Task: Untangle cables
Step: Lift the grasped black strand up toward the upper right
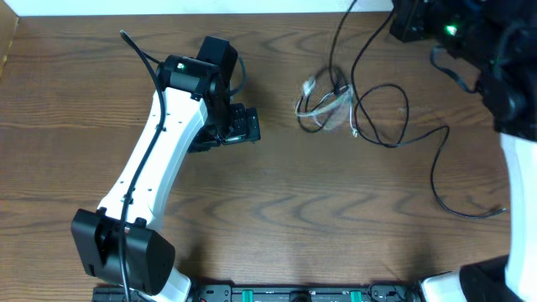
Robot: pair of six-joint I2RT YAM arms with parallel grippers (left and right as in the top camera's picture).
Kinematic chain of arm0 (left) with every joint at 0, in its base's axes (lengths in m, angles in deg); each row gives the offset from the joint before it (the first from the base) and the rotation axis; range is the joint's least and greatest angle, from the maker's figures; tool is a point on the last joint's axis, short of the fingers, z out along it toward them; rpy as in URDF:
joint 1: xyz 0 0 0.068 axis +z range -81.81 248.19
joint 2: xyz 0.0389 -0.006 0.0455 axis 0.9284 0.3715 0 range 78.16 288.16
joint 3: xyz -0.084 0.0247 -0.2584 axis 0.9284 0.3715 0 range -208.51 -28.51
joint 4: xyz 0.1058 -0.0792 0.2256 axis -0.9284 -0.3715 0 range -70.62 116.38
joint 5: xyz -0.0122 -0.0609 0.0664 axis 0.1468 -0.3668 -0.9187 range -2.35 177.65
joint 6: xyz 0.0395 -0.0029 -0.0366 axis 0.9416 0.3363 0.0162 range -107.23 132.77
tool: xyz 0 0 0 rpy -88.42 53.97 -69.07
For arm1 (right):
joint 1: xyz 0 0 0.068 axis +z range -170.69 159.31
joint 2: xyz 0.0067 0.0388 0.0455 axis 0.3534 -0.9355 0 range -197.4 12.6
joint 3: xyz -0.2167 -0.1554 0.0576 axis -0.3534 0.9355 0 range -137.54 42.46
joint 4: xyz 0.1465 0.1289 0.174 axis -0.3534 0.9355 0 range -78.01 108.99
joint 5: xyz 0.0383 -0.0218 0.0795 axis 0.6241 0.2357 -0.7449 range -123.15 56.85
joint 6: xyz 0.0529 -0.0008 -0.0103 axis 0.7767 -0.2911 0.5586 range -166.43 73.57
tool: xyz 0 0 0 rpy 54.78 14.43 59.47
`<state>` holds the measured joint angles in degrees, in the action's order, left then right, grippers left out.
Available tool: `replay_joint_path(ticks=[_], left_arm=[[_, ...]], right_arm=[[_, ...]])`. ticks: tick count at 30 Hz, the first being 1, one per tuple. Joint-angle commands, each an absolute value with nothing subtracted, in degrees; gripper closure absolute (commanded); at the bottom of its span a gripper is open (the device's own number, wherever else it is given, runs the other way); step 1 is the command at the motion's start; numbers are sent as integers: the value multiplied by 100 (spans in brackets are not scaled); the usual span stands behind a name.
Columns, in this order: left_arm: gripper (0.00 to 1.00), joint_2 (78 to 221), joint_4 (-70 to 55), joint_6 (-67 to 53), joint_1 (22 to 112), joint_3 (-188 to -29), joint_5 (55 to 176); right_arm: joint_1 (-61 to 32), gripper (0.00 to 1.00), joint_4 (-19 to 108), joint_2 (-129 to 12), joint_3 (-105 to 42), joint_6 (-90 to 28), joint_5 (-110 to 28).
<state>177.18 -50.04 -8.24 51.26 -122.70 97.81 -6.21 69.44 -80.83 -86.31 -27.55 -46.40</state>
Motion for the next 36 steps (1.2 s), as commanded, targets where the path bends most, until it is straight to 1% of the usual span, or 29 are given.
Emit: replay_joint_path(ticks=[1, 6, 8, 10, 14, 20, 21, 23, 24, 25, 26, 27, 29, 31, 33, 34, 36], left_arm=[[2, 17751, -5021, -853, 5146, -12244, 9722], [2, 17751, -5021, -853, 5146, -12244, 9722], [2, 17751, -5021, -853, 5146, -12244, 9722], [2, 17751, -5021, -853, 5146, -12244, 9722], [2, 17751, -5021, -853, 5146, -12244, 9722], [2, 17751, -5021, -853, 5146, -12244, 9722], [2, 17751, -5021, -853, 5146, -12244, 9722], [2, 17751, -5021, -853, 5146, -12244, 9722], [2, 17751, -5021, -853, 5146, -12244, 9722], [2, 17751, -5021, -853, 5146, -12244, 9722], [2, 17751, -5021, -853, 5146, -12244, 9722], [2, 17751, -5021, -853, 5146, -12244, 9722], [2, 17751, -5021, -853, 5146, -12244, 9722], [2, 17751, -5021, -853, 5146, -12244, 9722], [2, 17751, -5021, -853, 5146, -12244, 9722], [2, 17751, -5021, -853, 5146, -12244, 9722], [2, 17751, -5021, -853, 5146, -12244, 9722]], right_arm=[[-602, 99, 6959, -8251, -8583, -2532, -4883], [-602, 99, 6758, -8422, -8583, -2550, -5698], [-602, 99, 6679, -8428, -8583, -2546, -5740], [-602, 98, 6657, -8411, -8585, -2537, -5336], [-602, 98, 6972, -8376, -8588, -2314, -3674], [-602, 99, 7372, -8411, -8563, -2465, -3725], [-602, 99, 7379, -8419, -8557, -2688, -3915], [-599, 99, 7422, -8450, -8553, -3555, -4470], [-599, 99, 7490, -8454, -8553, -3933, -4483], [-602, 98, 7584, -8454, -8553, -4089, -4136], [-602, 98, 7713, -8454, -8553, -3824, -3237], [-602, 98, 7836, -8454, -8553, -3302, -2317], [-608, 98, 8292, -8454, -8550, -1562, -324], [-608, 99, 8605, -8454, -8553, -511, 205], [-608, 99, 8544, -8452, -8553, -570, -376], [-608, 99, 8441, -8454, -8553, -895, -960], [-608, 99, 8052, -8463, -8550, -2272, -2885]])
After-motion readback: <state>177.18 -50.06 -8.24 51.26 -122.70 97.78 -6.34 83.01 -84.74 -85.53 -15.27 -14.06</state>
